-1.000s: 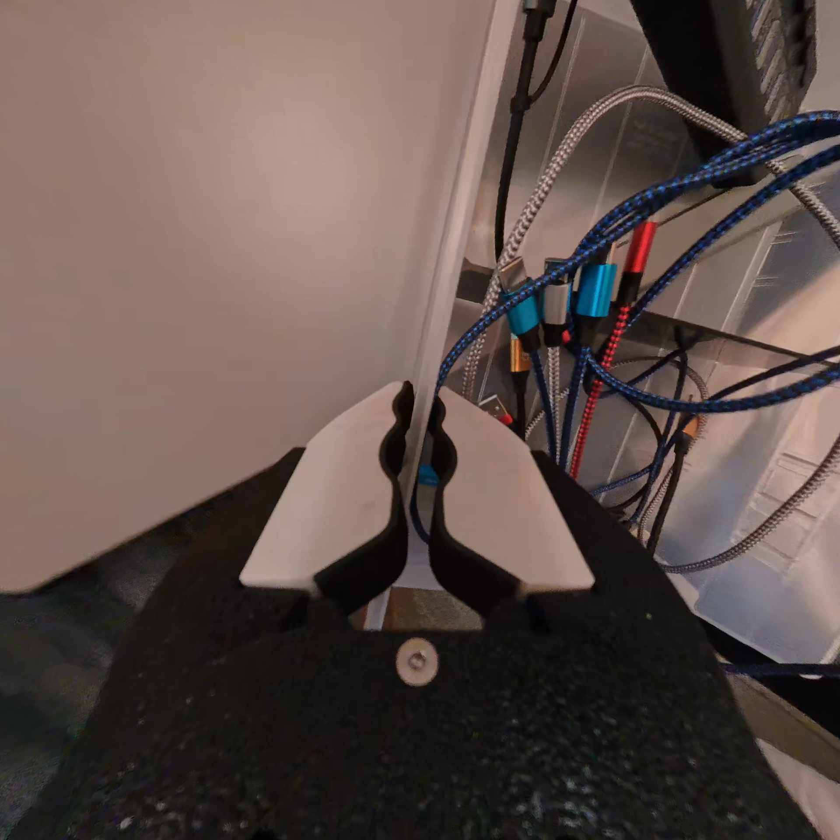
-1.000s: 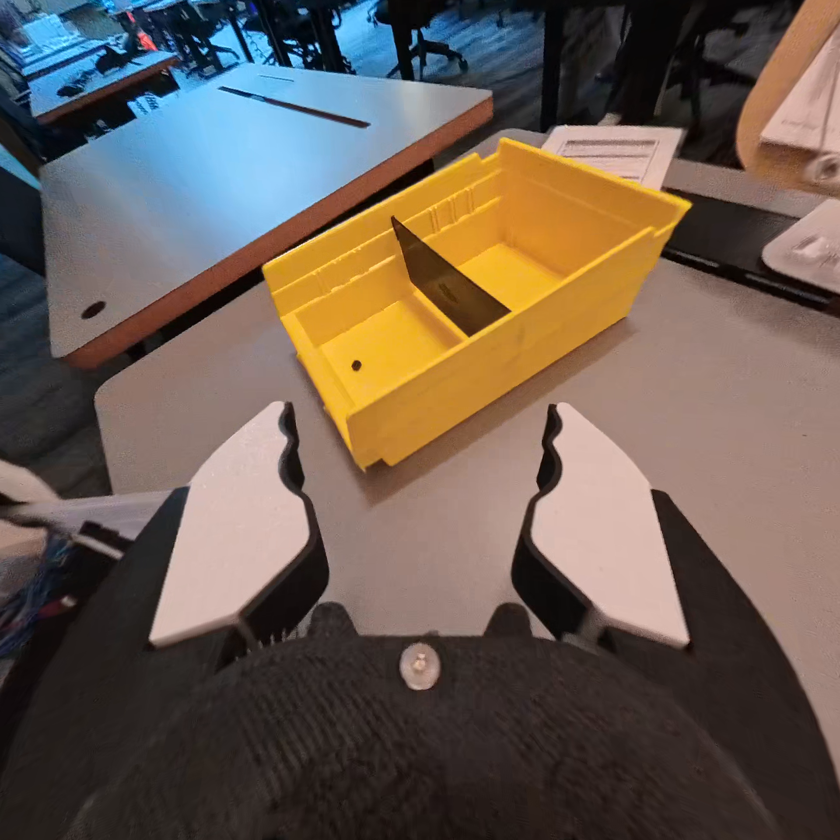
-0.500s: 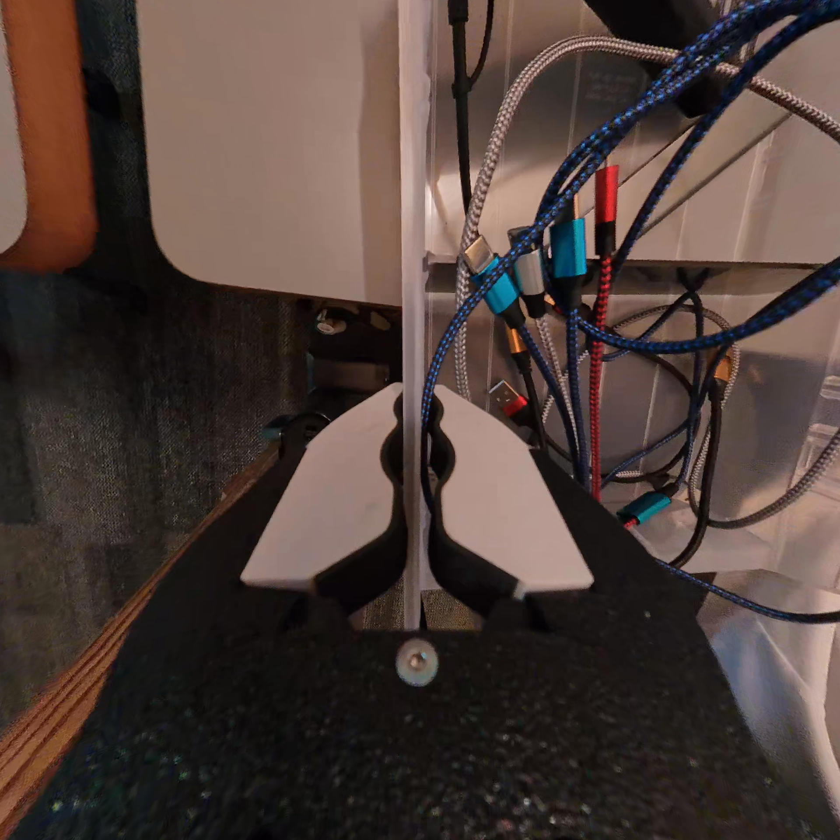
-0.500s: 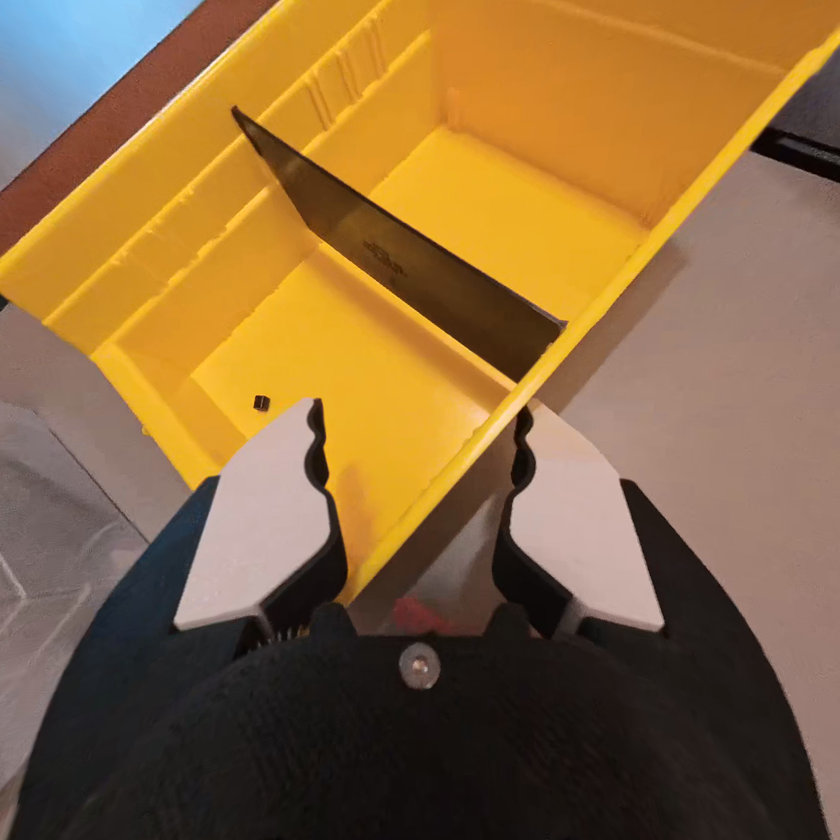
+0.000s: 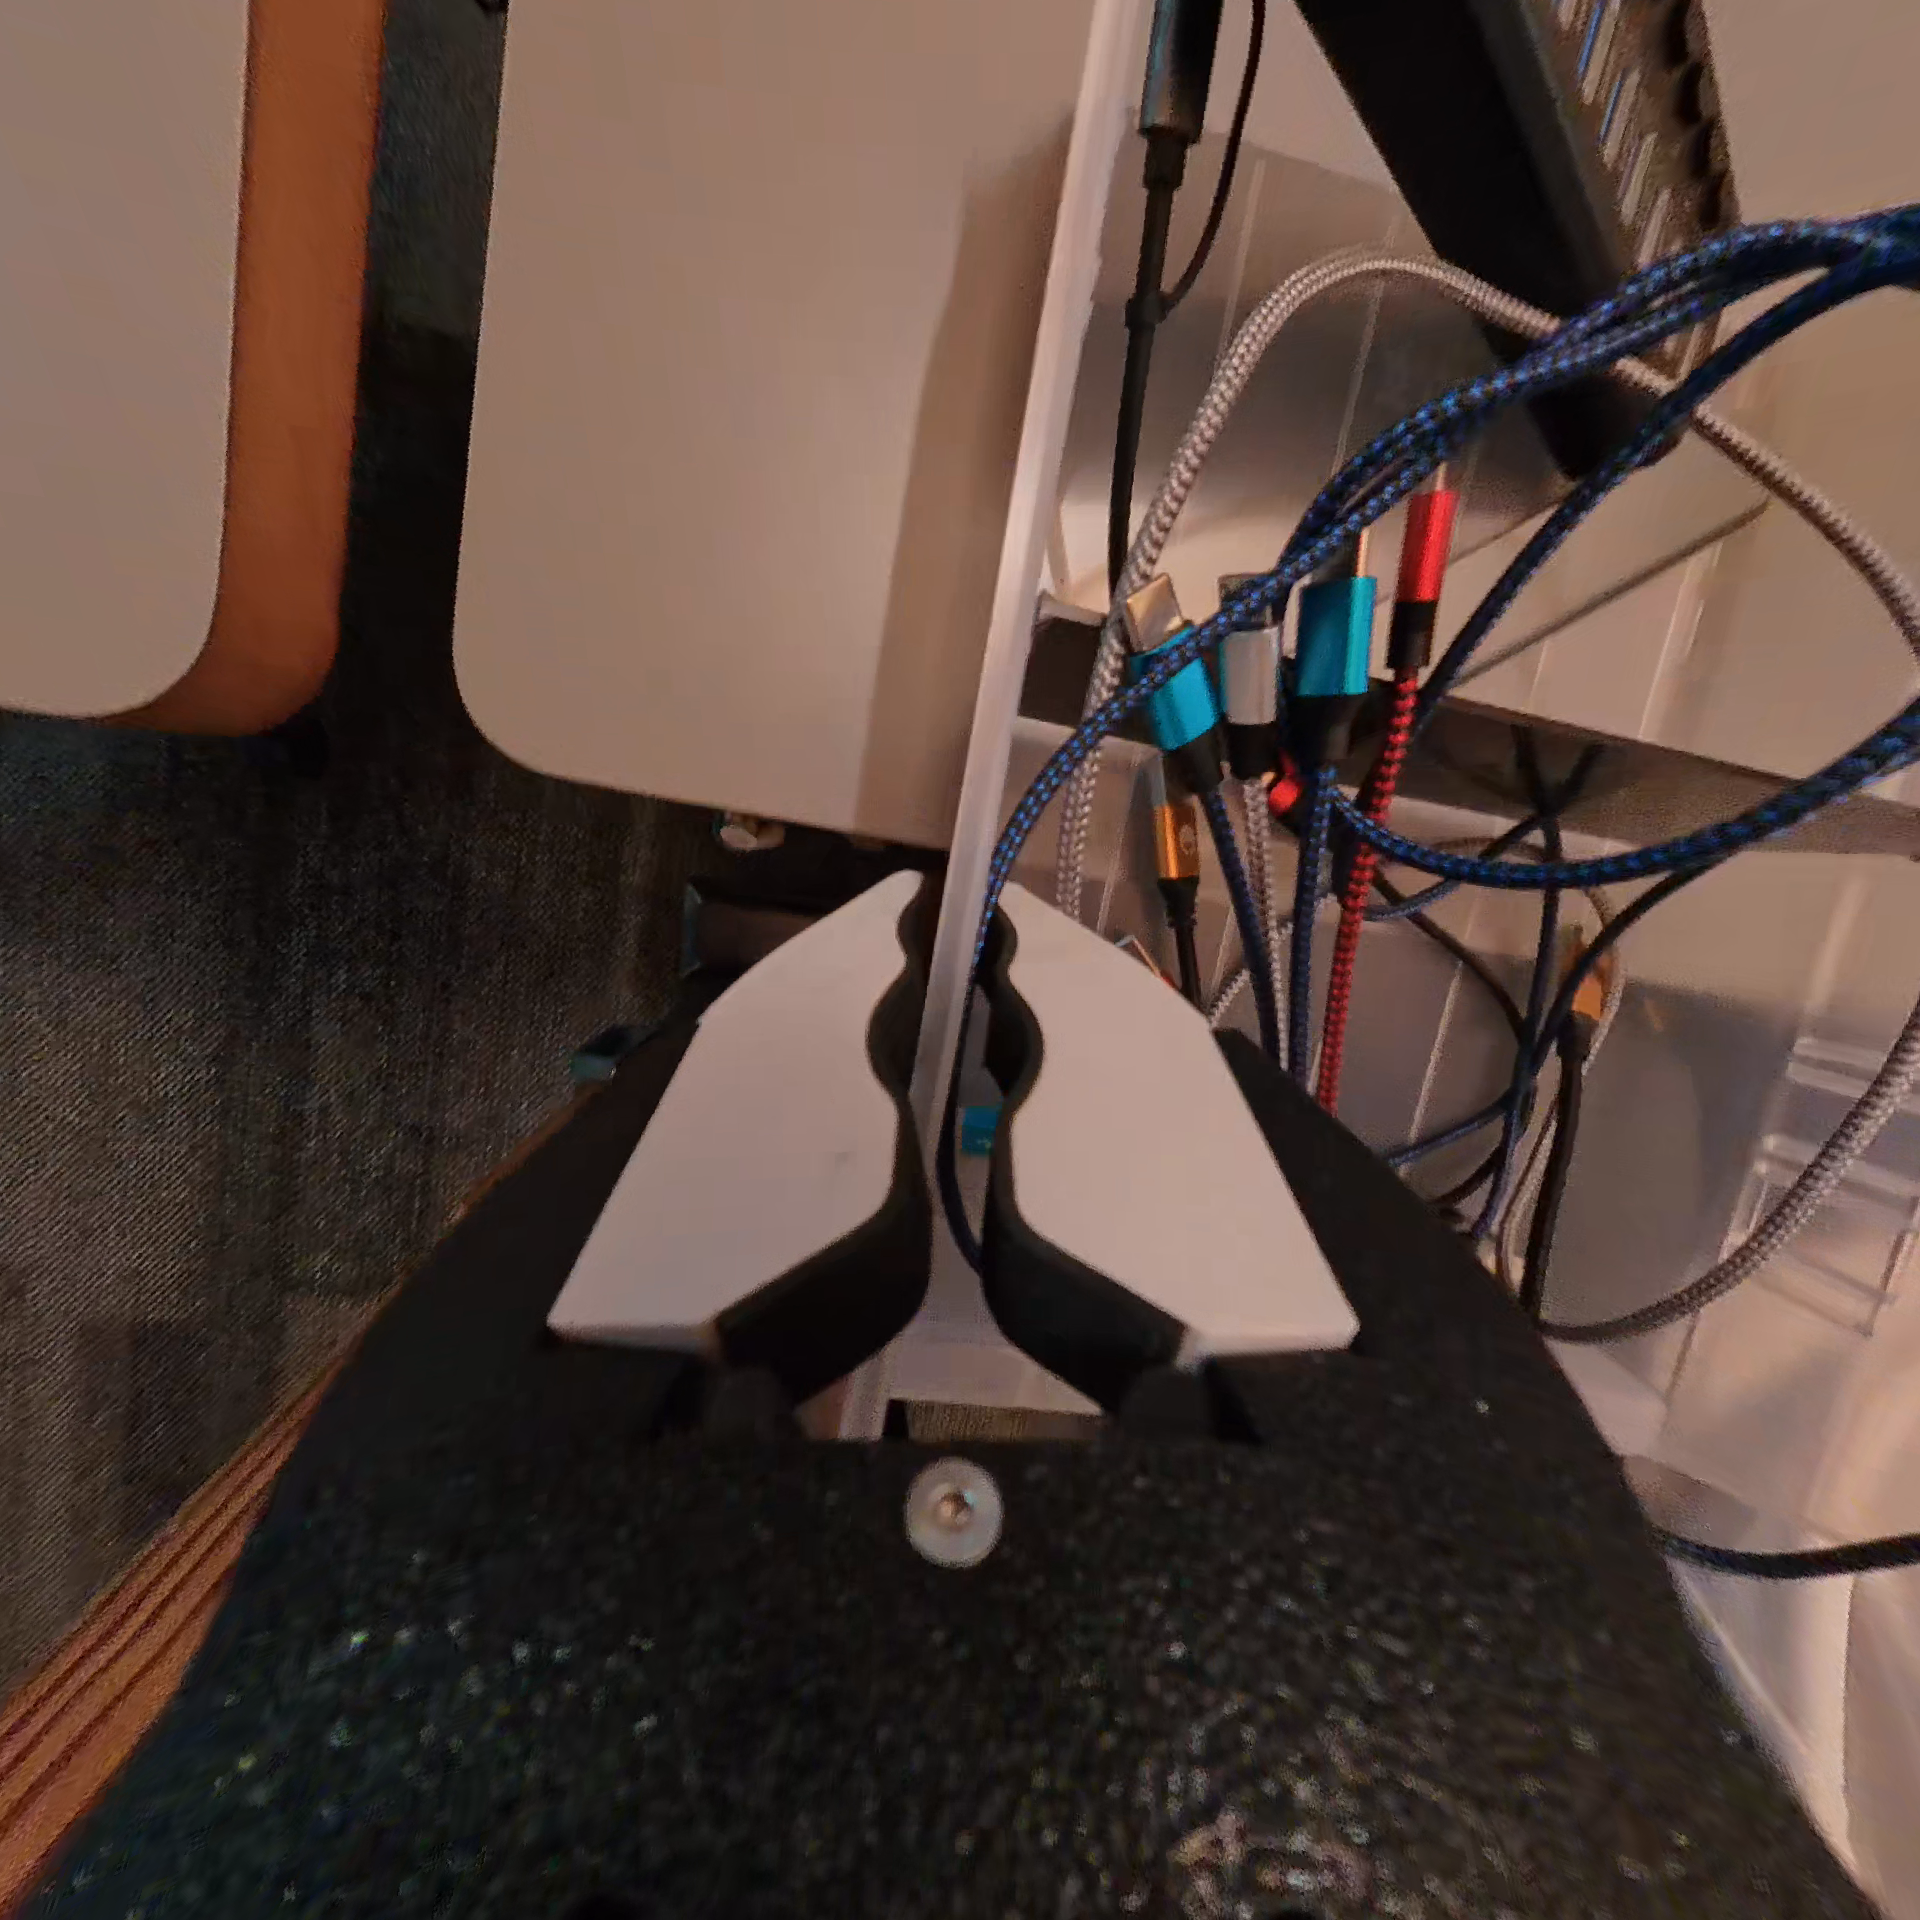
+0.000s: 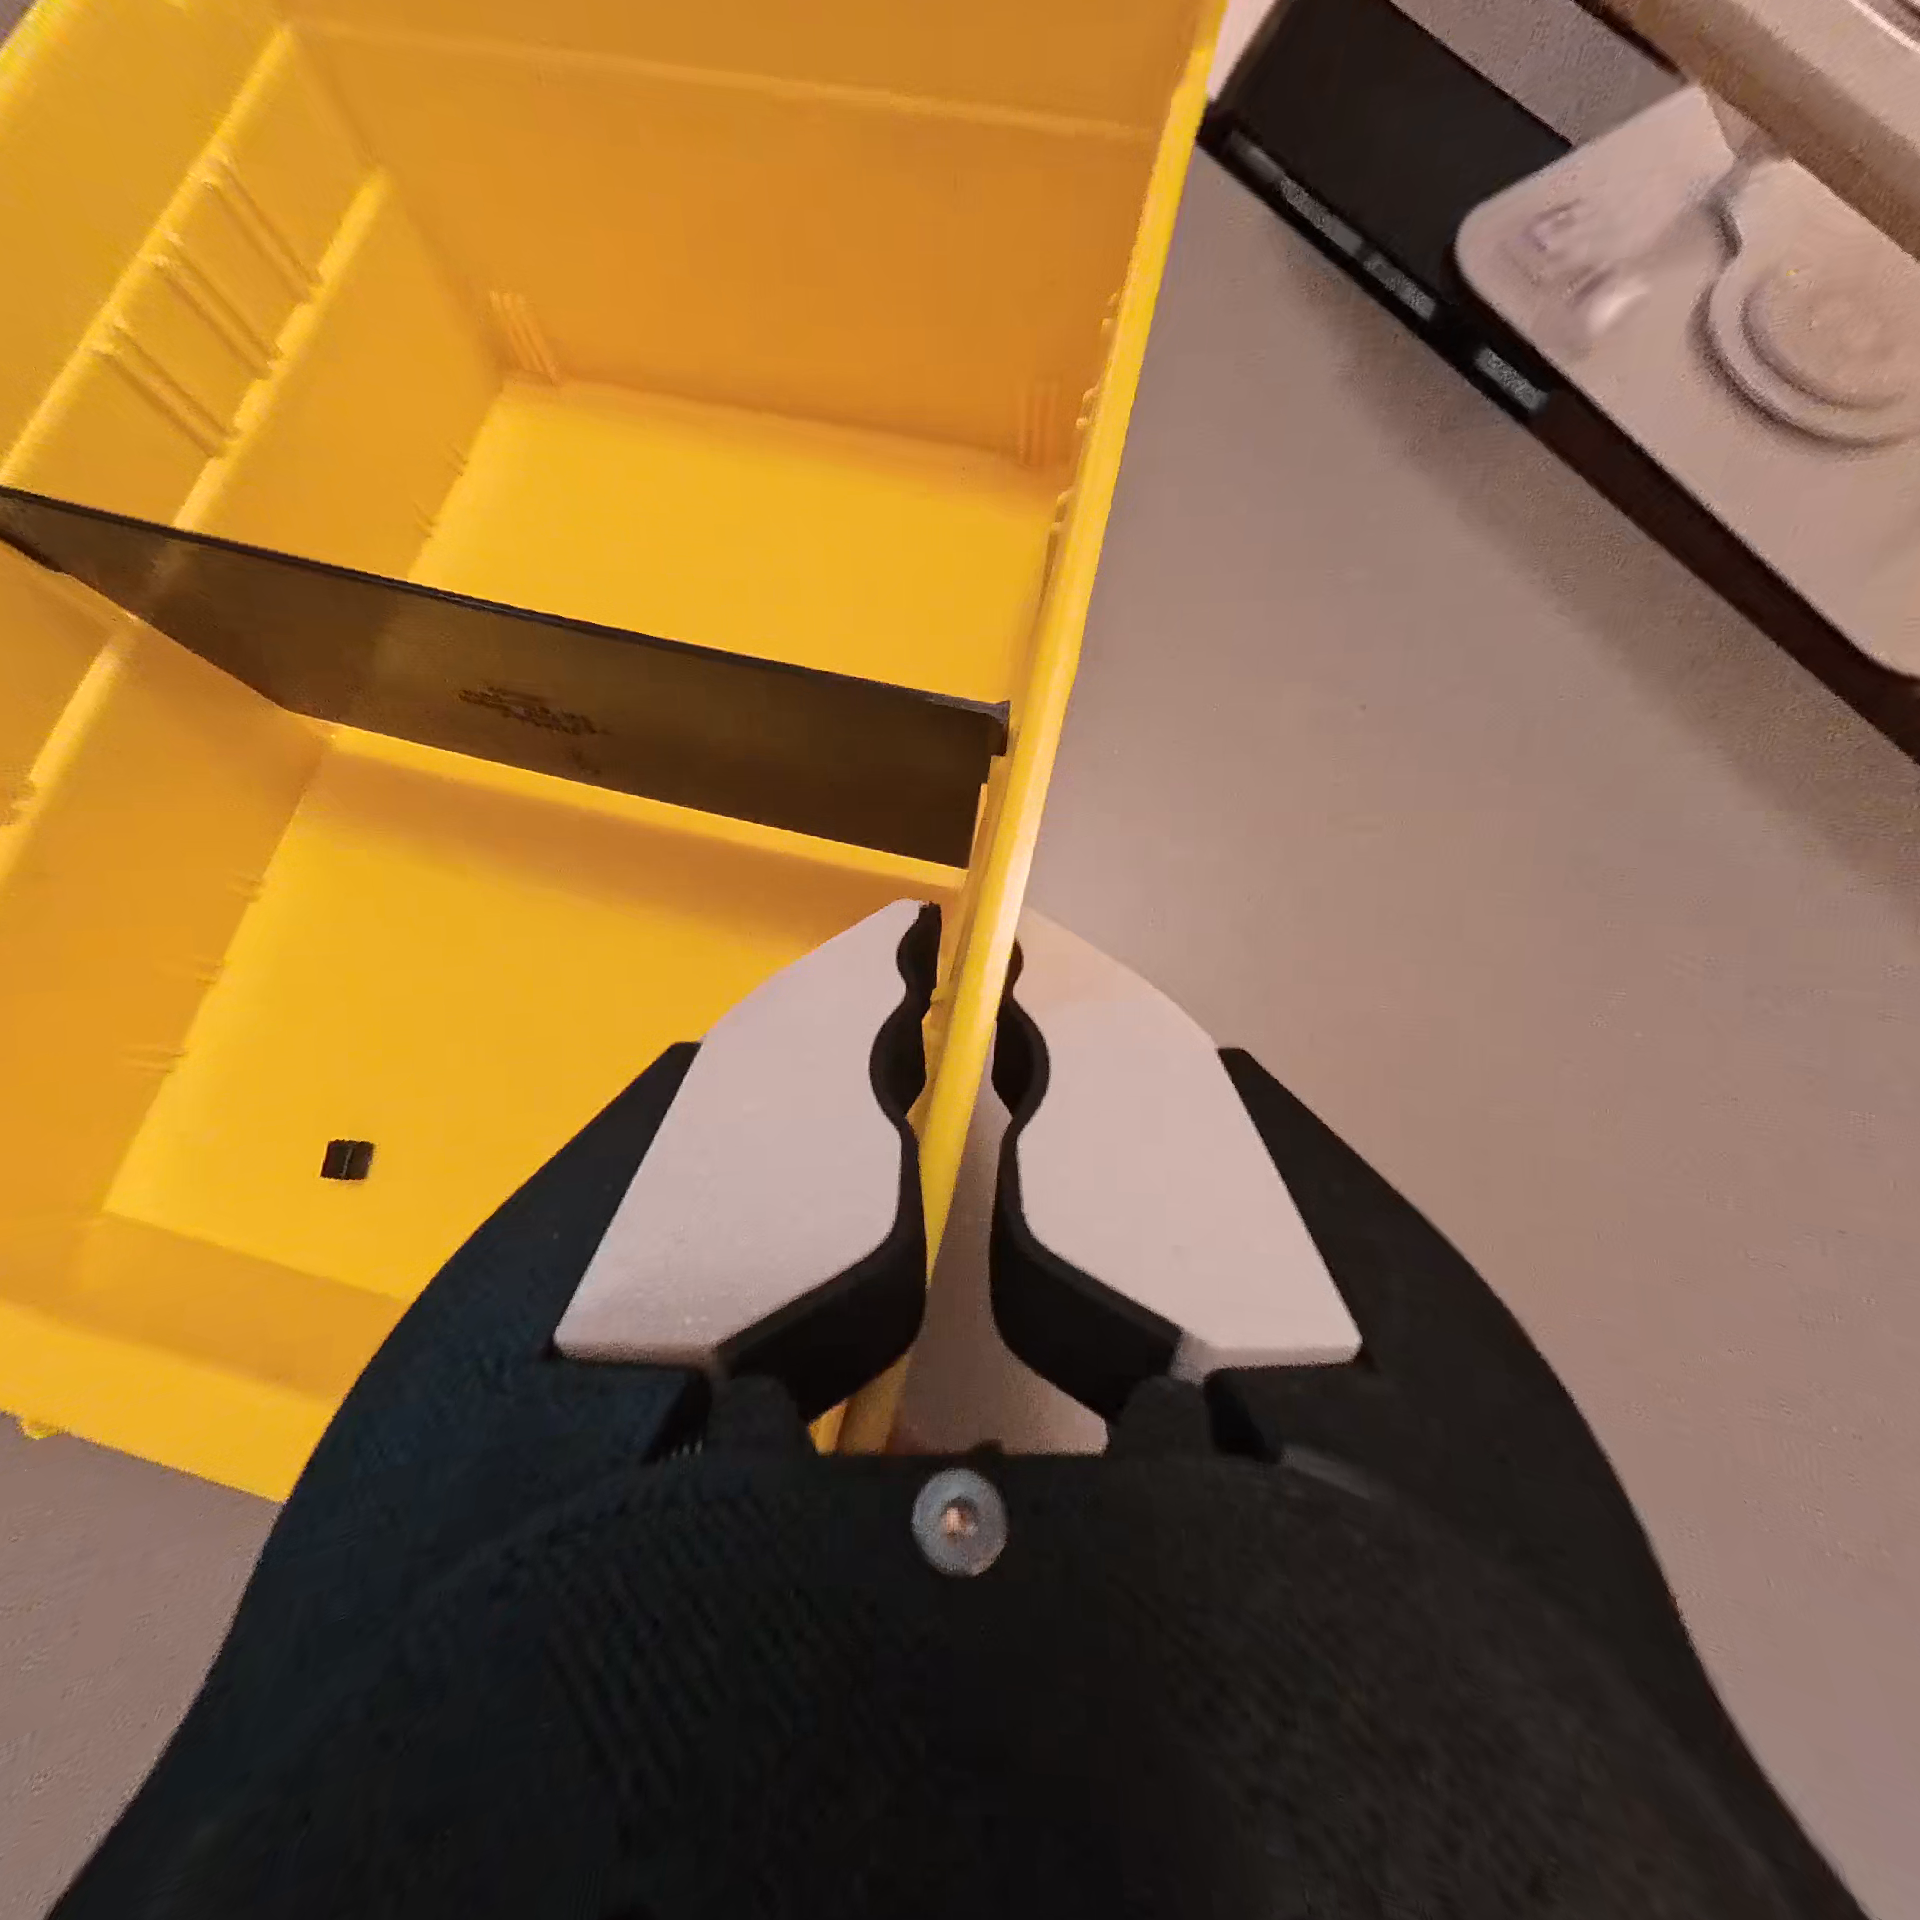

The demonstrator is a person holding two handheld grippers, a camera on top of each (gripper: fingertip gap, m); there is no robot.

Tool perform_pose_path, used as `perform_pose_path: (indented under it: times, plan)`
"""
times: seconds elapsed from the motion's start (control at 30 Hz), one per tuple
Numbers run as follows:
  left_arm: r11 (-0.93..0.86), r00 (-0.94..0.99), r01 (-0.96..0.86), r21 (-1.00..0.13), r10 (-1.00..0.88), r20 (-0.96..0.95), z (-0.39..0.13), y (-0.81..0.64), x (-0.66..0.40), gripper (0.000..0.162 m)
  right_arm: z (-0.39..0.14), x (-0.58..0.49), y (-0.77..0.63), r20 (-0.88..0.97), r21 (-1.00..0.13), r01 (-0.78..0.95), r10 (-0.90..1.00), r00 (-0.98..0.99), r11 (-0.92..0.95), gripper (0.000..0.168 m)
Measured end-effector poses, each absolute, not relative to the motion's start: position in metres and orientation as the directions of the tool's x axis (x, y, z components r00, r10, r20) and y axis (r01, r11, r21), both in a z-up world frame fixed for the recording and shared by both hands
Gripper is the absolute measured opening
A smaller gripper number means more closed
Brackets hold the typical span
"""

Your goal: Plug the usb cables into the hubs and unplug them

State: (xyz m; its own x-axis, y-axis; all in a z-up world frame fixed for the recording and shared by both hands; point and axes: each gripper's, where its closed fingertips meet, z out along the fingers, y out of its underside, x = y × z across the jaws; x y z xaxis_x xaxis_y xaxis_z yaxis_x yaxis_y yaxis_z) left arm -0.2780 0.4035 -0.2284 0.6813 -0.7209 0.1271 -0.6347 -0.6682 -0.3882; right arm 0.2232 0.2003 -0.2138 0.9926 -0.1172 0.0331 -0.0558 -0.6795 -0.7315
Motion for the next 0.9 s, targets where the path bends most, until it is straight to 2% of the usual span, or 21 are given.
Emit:
perform_pose_path:
  times: [0.17,0.43,0.63,0.8,0.9]
  plan:
    - [-0.656,0.667,-0.599,-0.459,-0.726,0.167,-0.229,0.417,-0.246,0.006,-0.212,0.272,0.095,0.041,-0.743,-0.11,-0.209,0.977,-0.66,0.008]
    - [-0.645,0.646,-0.6,-0.473,-0.74,0.189,-0.229,0.451,-0.162,0.005,-0.194,0.396,-0.059,0.121,-0.742,-0.276,-0.528,0.841,-0.611,0.008]
    - [-0.668,0.672,-0.566,-0.484,-0.713,0.199,-0.23,0.484,-0.091,0.005,-0.205,0.472,-0.132,0.085,-0.761,-0.411,-0.705,0.704,-0.502,0.009]
    - [-0.676,0.692,-0.535,-0.507,-0.695,0.195,-0.231,0.517,-0.029,0.006,-0.223,0.522,-0.145,-0.023,-0.787,-0.472,-0.746,0.666,-0.397,0.007]
    - [-0.702,0.716,-0.505,-0.501,-0.666,0.211,-0.232,0.529,0.003,0.006,-0.222,0.542,-0.146,0.016,-0.786,-0.455,-0.749,0.662,-0.419,0.007]
